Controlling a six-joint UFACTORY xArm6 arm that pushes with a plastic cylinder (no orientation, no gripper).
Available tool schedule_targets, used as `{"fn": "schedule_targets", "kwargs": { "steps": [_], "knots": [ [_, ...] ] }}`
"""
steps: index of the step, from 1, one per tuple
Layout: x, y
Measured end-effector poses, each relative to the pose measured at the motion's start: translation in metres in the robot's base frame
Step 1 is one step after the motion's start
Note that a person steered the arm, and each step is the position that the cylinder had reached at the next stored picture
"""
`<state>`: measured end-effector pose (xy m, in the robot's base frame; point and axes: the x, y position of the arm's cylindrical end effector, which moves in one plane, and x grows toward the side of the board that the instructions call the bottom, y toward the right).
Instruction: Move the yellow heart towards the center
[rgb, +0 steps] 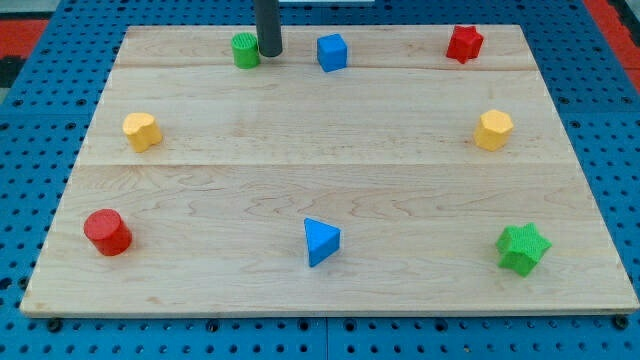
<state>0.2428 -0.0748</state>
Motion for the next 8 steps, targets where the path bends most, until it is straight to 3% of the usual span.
{"fn": "schedule_targets", "kwargs": {
  "steps": [3,5,6,8],
  "knots": [
    [0.0,-0.017],
    [-0.043,-0.013],
    [-0.043,-0.013],
    [-0.043,-0.095]
  ]
}}
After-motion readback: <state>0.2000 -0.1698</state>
